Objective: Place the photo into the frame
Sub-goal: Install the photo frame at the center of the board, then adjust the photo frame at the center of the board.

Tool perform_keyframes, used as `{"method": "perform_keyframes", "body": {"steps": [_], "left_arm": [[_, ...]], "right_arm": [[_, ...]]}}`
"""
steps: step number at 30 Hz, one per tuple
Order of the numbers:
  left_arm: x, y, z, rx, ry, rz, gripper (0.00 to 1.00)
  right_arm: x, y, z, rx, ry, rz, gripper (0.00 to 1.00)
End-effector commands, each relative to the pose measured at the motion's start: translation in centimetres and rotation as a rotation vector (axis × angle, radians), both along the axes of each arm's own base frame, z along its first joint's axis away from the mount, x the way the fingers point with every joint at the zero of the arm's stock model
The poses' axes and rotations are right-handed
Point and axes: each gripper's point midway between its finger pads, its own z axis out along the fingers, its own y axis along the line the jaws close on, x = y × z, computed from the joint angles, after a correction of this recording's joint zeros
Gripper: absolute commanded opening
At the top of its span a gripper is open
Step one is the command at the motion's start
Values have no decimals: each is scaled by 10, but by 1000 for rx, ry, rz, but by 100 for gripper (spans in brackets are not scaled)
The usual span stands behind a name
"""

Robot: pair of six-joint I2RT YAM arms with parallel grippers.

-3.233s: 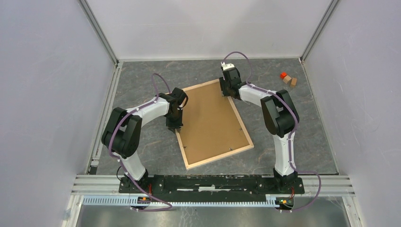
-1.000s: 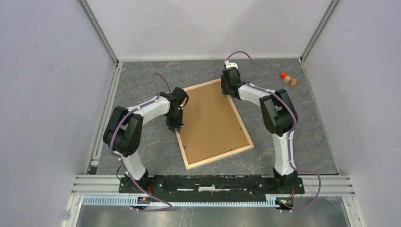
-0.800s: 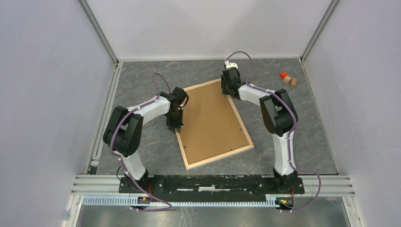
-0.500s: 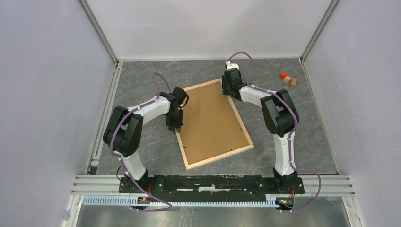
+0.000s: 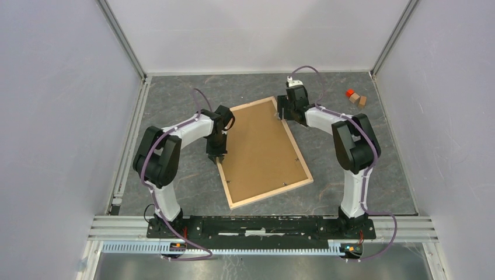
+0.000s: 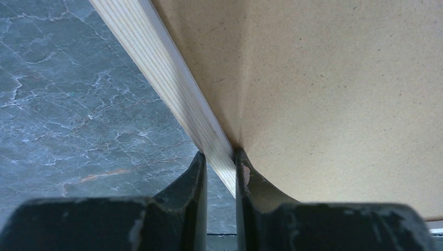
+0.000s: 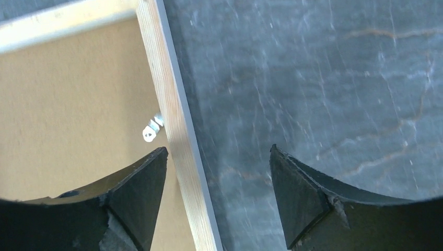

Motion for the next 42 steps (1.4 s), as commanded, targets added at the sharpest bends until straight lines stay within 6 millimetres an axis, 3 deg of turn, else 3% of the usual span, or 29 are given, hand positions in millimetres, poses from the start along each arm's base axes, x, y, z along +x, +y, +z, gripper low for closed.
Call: {"method": "perform_keyframes", "body": {"steps": [1, 7, 13, 21, 25, 28, 31, 34, 37, 41, 42], "left_arm": [[5, 18, -25, 121, 36, -99, 2], [22, 13, -33, 129, 33, -64, 2], [60, 1, -34, 79, -10, 10, 2], [112, -8, -32, 71, -94, 60, 2], [138, -22, -31, 29, -133, 87, 2], [164, -36, -19, -16, -190, 97, 2], [187, -50, 1, -74, -251, 100, 2], [192, -57, 24, -125, -287, 98, 3], [178, -49, 47, -132, -307, 74, 15], [142, -31, 75, -129, -323, 36, 58], [132, -29, 87, -146, -342, 31, 65]], "right_arm": [[-19, -10, 24, 58, -28, 33, 78], [-59, -10, -5, 153, 30, 65, 76], [-95, -4, -24, 233, 81, 107, 53], [-161, -7, -42, 338, 131, 121, 32], [-199, -15, -37, 389, 95, 87, 30], [-232, -12, -35, 448, 67, 77, 31], [-258, 3, -31, 481, 40, 112, 33], [-268, 7, -31, 470, 32, 119, 39], [-264, -8, -33, 384, 13, 84, 51], [-254, -32, -31, 223, 3, 29, 65], [-253, -33, -29, 206, 3, 36, 67]]}}
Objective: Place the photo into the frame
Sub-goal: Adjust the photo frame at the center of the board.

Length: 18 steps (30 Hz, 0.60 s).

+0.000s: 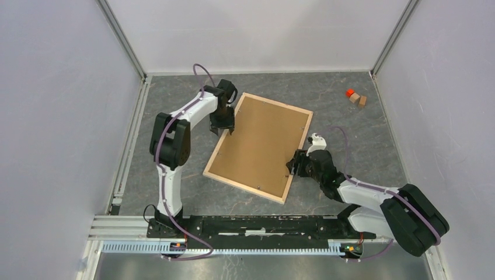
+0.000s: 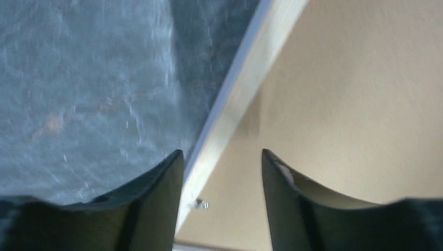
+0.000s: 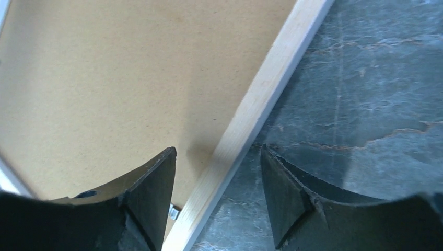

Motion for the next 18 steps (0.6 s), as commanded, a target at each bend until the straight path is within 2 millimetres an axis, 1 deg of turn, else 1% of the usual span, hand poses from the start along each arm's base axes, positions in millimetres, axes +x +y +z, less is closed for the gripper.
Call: {"method": "perform_keyframes", "body": {"steps": [1, 2, 3, 5, 8, 10, 12, 13, 14, 15, 17, 18], "left_arm": [[-9, -6, 76, -142, -223, -34, 71], [-24, -3, 85, -171, -241, -43, 76], [-35, -4, 90, -207, -256, -54, 81], [-68, -6, 108, -301, -303, -83, 87], [-106, -12, 123, -427, -383, -134, 93], [-133, -22, 128, -514, -425, -191, 96], [-159, -32, 129, -585, -453, -247, 98], [-169, -36, 126, -615, -454, -270, 98], [-179, -40, 123, -636, -453, -290, 99], [-185, -45, 121, -657, -463, -299, 99], [-205, -63, 117, -716, -474, -355, 99], [-214, -72, 113, -740, -477, -379, 99]], "right_arm": [[-6, -28, -15, -189, 80, -39, 68], [-7, -28, -15, -195, 89, -39, 69], [-7, -27, -14, -195, 94, -30, 71], [-8, -27, -14, -201, 112, -29, 72], [-7, -22, -15, -215, 175, -23, 70], [-8, -21, -18, -238, 238, -24, 67], [-7, -20, -19, -256, 283, -33, 64], [-7, -20, -21, -266, 300, -40, 63], [-5, -21, -20, -271, 312, -57, 61], [-6, -24, -22, -281, 336, -83, 56], [-10, -29, -26, -300, 385, -125, 41], [-12, -30, -28, -308, 409, -138, 35]]}}
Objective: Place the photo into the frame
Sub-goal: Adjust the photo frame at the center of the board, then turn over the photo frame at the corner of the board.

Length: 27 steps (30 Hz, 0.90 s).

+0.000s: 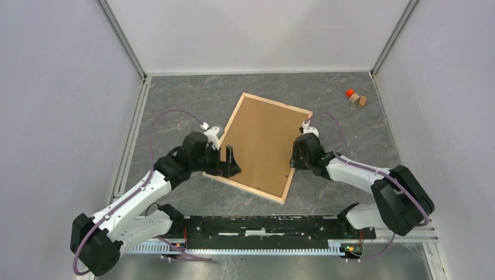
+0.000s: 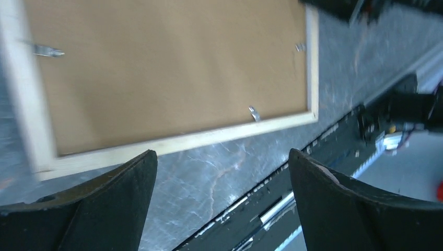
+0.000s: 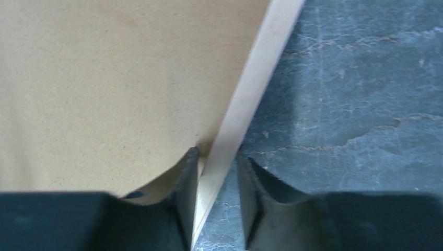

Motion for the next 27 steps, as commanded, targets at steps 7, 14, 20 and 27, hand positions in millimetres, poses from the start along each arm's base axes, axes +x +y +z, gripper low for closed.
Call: {"method": "perform_keyframes", "body": {"steps": [7, 14, 20, 27], "left_arm": [[-64, -80, -19, -58, -182, -232, 97], [-94, -118, -22, 161, -415, -368, 98], [-127, -160, -32, 390, -614, -550, 100], [-123, -183, -51, 690, -823, -540, 100]], "right_arm": [[-26, -25, -7, -89, 186, -159, 0], [-26, -16, 32, 40, 140, -218, 0], [-22, -13, 55, 124, 87, -267, 0], [-22, -6, 63, 160, 108, -269, 0]]}}
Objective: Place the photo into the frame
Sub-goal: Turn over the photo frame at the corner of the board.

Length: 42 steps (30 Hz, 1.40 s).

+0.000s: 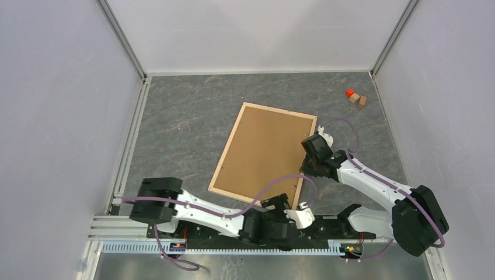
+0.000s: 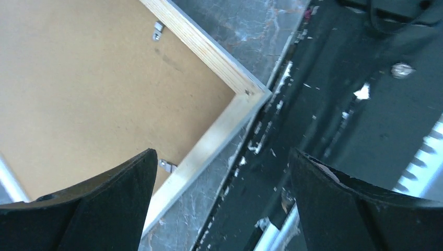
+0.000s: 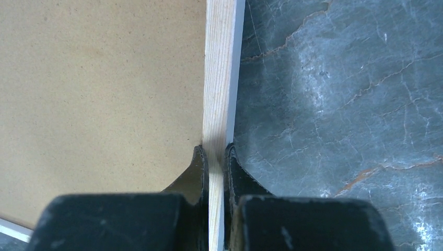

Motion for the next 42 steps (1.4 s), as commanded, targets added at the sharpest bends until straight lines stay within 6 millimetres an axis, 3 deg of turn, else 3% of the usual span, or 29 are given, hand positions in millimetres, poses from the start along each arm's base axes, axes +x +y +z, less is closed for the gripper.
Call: {"method": "perform_keyframes", "body": {"steps": [1, 10, 16, 19, 28, 34, 36, 38, 40, 42], "left_arm": [[33, -1, 12, 116, -302, 80, 100], [39, -12, -16, 271, -420, 7, 97], [50, -17, -5, 270, -524, 31, 93], [57, -21, 2, 260, -580, 61, 83], [70, -26, 13, 247, -687, 122, 64], [76, -21, 42, 188, -710, 179, 41], [77, -16, 55, 164, -705, 197, 26], [79, -10, 68, 152, -703, 212, 13], [82, -5, 82, 143, -709, 231, 3], [84, 1, 97, 122, -704, 246, 2]], "right_arm": [[21, 23, 38, 123, -84, -33, 0], [22, 30, 51, 179, -98, -47, 0], [23, 33, 56, 199, -99, -45, 0], [22, 34, 59, 210, -102, -55, 0], [21, 39, 66, 261, -103, -71, 0], [26, 37, 76, 250, -152, -52, 0], [31, 34, 85, 233, -191, -38, 0], [36, 30, 95, 207, -234, -33, 9], [46, 29, 112, 184, -304, 4, 34], [56, 27, 134, 151, -385, 45, 51]]}}
